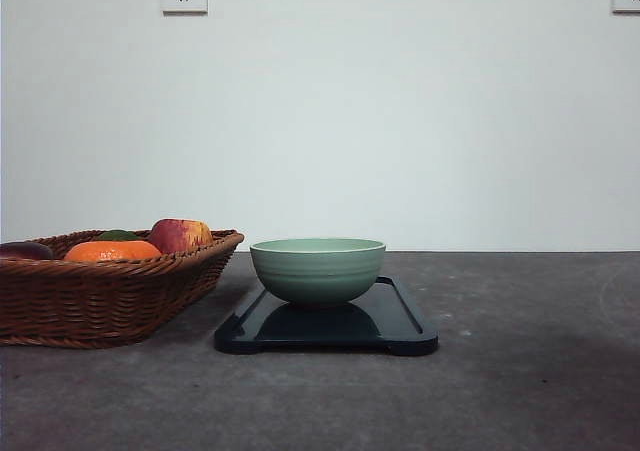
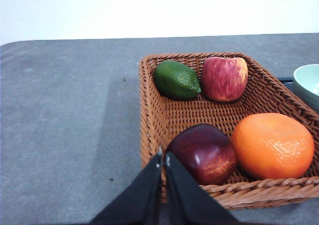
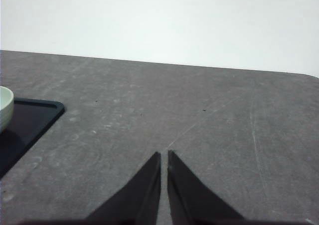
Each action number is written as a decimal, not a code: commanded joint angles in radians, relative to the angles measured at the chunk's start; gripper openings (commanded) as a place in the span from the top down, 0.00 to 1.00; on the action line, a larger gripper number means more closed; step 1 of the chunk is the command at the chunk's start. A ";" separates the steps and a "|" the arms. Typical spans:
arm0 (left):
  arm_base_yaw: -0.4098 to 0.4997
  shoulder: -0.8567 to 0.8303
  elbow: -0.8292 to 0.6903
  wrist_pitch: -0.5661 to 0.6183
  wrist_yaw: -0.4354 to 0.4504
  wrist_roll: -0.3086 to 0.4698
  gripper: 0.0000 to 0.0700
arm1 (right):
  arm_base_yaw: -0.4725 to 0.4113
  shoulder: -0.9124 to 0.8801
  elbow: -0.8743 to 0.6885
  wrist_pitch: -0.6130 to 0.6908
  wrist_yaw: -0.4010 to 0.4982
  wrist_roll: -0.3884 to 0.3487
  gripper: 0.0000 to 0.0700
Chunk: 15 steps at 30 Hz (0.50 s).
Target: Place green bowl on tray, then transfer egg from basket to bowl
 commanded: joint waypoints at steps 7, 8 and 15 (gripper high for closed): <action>0.001 0.001 -0.019 0.013 0.000 0.000 1.00 | -0.002 0.000 -0.005 0.013 0.000 0.014 0.98; 0.001 0.001 -0.019 0.013 0.000 0.000 1.00 | -0.002 0.000 -0.005 0.013 0.000 0.014 0.98; 0.001 0.001 -0.019 0.013 0.000 0.000 1.00 | -0.001 0.000 -0.005 0.013 0.000 0.014 0.97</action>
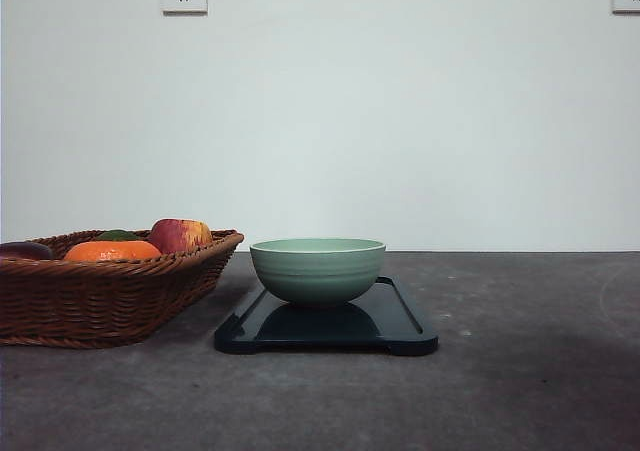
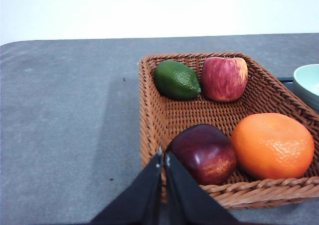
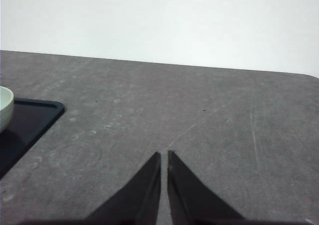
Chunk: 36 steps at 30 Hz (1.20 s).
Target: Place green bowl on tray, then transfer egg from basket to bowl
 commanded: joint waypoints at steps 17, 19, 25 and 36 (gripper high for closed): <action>0.001 0.001 -0.019 0.013 0.000 0.000 1.00 | -0.001 0.000 -0.005 0.013 0.000 0.014 0.97; 0.001 0.001 -0.019 0.013 0.000 0.000 1.00 | -0.002 0.000 -0.005 0.013 0.000 0.014 0.98; 0.001 0.001 -0.019 0.013 0.000 0.000 1.00 | -0.001 0.000 -0.005 0.013 0.000 0.014 0.98; 0.001 0.001 -0.019 0.013 0.000 0.000 1.00 | -0.002 0.000 -0.005 0.013 0.000 0.014 0.98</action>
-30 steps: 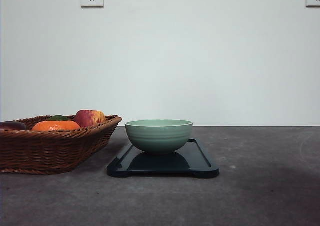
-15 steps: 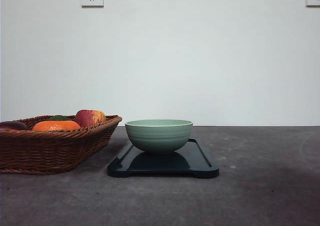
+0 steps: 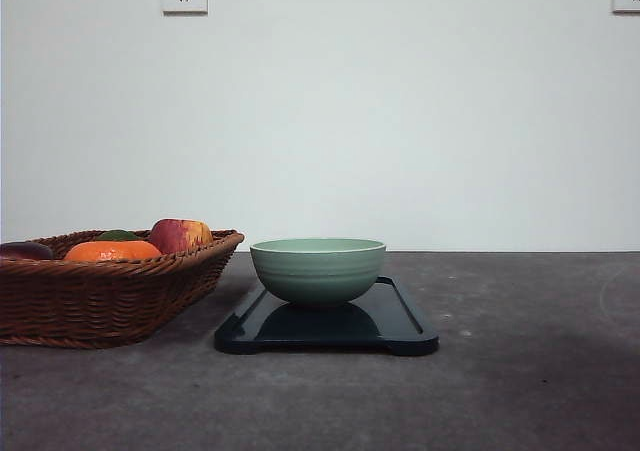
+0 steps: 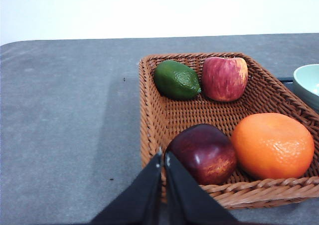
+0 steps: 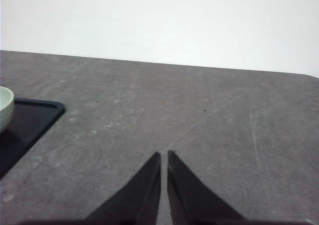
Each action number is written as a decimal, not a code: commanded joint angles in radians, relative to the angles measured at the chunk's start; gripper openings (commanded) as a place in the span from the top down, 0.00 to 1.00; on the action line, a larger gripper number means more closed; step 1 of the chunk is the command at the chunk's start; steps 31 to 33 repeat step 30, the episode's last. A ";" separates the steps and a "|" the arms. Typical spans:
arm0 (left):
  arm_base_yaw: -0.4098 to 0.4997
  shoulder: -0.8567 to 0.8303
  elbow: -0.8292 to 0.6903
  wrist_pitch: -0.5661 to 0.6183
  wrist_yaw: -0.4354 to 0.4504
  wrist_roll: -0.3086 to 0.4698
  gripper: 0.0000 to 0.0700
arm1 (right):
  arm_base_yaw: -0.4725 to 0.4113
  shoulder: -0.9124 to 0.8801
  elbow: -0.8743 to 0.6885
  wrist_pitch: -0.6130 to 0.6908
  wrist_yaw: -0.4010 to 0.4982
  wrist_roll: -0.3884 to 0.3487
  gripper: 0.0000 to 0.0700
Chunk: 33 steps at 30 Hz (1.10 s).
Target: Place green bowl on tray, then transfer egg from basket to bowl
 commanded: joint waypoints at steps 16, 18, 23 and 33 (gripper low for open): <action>0.001 0.000 -0.019 0.013 0.000 0.000 1.00 | -0.002 0.000 -0.005 0.012 0.000 0.014 0.97; 0.001 0.000 -0.019 0.013 0.000 0.000 1.00 | -0.002 0.000 -0.005 0.013 0.000 0.014 0.98; 0.001 0.000 -0.019 0.013 0.000 0.000 1.00 | -0.002 0.000 -0.005 0.013 0.000 0.014 0.97; 0.001 0.000 -0.019 0.013 0.000 0.000 1.00 | -0.001 0.000 -0.005 0.012 0.000 0.014 0.97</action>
